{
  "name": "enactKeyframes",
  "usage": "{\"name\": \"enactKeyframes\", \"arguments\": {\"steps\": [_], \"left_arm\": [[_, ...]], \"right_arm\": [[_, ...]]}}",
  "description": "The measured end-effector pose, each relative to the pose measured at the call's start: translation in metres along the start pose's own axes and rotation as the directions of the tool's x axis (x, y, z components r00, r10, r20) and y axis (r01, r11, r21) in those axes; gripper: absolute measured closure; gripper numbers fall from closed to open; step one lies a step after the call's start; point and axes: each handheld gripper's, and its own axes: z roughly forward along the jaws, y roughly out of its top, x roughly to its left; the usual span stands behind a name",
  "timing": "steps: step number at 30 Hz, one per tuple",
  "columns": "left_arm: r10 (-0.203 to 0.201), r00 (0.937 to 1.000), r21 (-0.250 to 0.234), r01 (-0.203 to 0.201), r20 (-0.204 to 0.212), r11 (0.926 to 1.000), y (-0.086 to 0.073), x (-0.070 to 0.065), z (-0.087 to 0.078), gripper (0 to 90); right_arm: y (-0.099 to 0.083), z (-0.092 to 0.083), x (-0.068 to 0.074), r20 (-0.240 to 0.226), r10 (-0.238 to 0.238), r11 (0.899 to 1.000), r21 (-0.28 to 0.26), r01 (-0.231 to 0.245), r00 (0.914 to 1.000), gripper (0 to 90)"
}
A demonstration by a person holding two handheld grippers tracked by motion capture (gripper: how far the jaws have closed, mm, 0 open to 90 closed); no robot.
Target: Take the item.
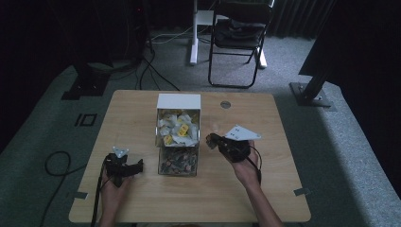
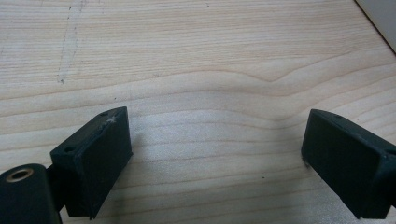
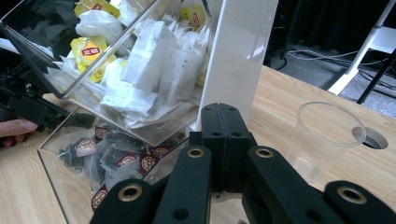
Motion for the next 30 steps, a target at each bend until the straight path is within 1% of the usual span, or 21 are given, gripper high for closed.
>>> {"name": "enactKeyframes", "arguments": {"steps": [5, 9, 21, 24, 30], "left_arm": [[0.0, 1.0, 0.0, 0.0, 0.0, 1.0, 0.0, 0.0, 0.0, 9.0], [0.0, 1.0, 0.0, 0.0, 0.0, 1.0, 0.0, 0.0, 0.0, 9.0], [0.0, 1.0, 0.0, 0.0, 0.0, 1.0, 0.0, 0.0, 0.0, 9.0], [0.0, 1.0, -0.002, 0.0, 0.0, 1.0, 0.0, 0.0, 0.0, 9.1], [0.002, 1.0, 0.001, -0.002, 0.0, 1.0, 0.0, 0.0, 0.0, 9.0]], "right_arm": [[-0.001, 0.004, -0.003, 0.004, 0.009, 1.0, -0.003, -0.009, 1.0, 90.0], [-0.001, 0.005, -0.005, 0.004, 0.007, 1.0, -0.001, -0.007, 1.0, 90.0], [0.004, 0.013, -0.01, 0.011, 0.014, 1.0, -0.005, -0.014, 0.9998, 90.0], [0.005, 0.017, -0.011, 0.023, 0.006, 1.0, -0.001, -0.006, 0.9997, 90.0], [0.007, 0.022, -0.015, 0.034, 0.012, 1.0, 0.002, -0.012, 0.9994, 90.0]]}}
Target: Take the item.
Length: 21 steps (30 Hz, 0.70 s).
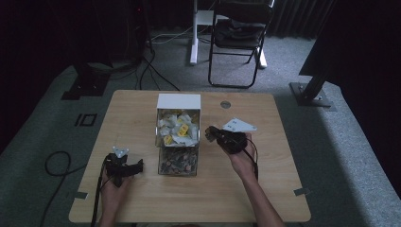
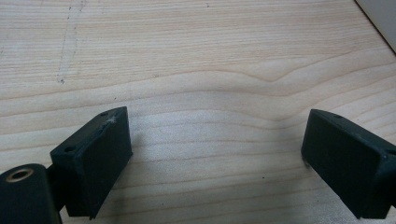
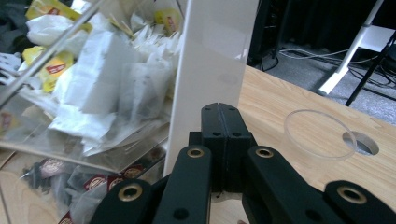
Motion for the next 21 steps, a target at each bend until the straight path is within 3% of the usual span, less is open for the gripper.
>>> {"name": "enactKeyframes", "arguments": {"steps": [21], "left_arm": [[0.0, 1.0, -0.002, 0.0, 0.0, 1.0, 0.0, 0.0, 0.0, 9.0]], "right_arm": [[0.006, 0.014, -0.021, 0.027, 0.042, 0.999, 0.009, -0.043, 0.9987, 90.0]]}}
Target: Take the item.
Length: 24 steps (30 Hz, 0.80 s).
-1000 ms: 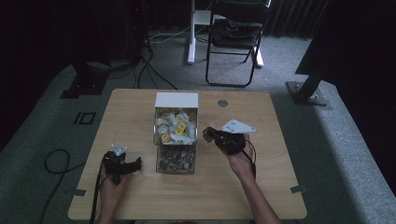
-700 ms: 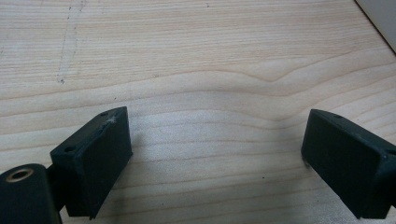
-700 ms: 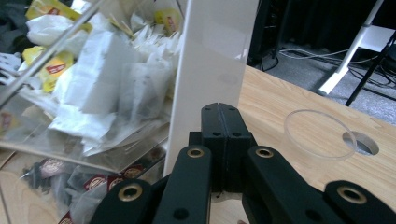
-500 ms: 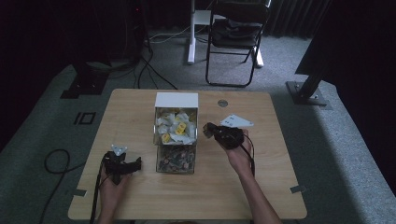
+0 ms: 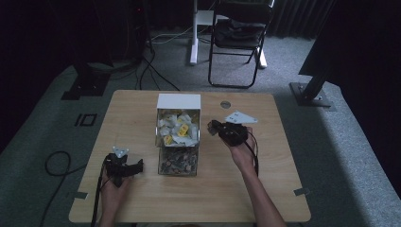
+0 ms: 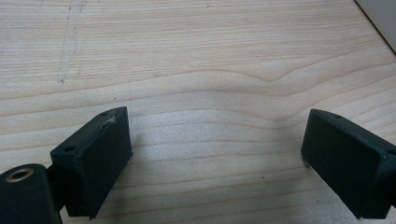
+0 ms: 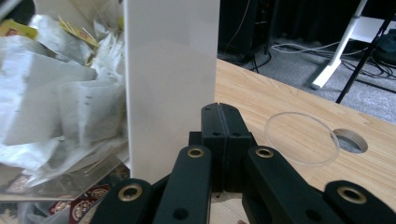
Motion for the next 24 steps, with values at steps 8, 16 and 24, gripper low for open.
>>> {"name": "enactKeyframes", "arguments": {"steps": [8, 16, 24], "left_arm": [[0.0, 1.0, 0.0, 0.0, 0.0, 1.0, 0.0, 0.0, 0.0, 9.0], [0.0, 1.0, 0.0, 0.0, 0.0, 1.0, 0.0, 0.0, 0.0, 9.0], [0.0, 1.0, 0.0, 0.0, 0.0, 1.0, 0.0, 0.0, 0.0, 9.0]], "right_arm": [[0.001, 0.008, -0.006, 0.01, 0.003, 1.0, 0.014, -0.003, 0.9999, 90.0], [0.003, 0.011, -0.014, 0.023, 0.014, 1.0, 0.013, -0.014, 0.9996, 90.0], [0.005, 0.018, -0.025, 0.038, 0.031, 0.999, 0.011, -0.032, 0.9988, 90.0]]}}
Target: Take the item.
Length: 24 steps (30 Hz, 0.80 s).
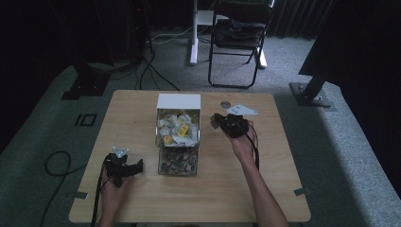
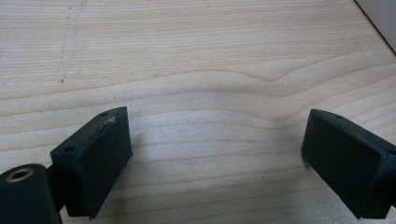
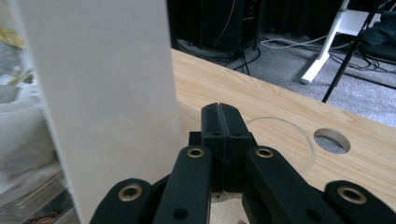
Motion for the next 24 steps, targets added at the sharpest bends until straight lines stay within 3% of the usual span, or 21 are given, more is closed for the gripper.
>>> {"name": "enactKeyframes", "arguments": {"steps": [7, 24], "left_arm": [[0.0, 1.0, 0.0, 0.0, 0.0, 1.0, 0.0, 0.0, 0.0, 9.0], [0.0, 1.0, 0.0, 0.0, 0.0, 1.0, 0.0, 0.0, 0.0, 9.0]], "right_arm": [[0.003, 0.006, -0.011, 0.019, 0.03, 1.0, 0.004, -0.03, 0.9994, 90.0], [0.012, 0.027, -0.028, 0.071, 0.042, 0.999, 0.022, -0.044, 0.9965, 90.0]]}}
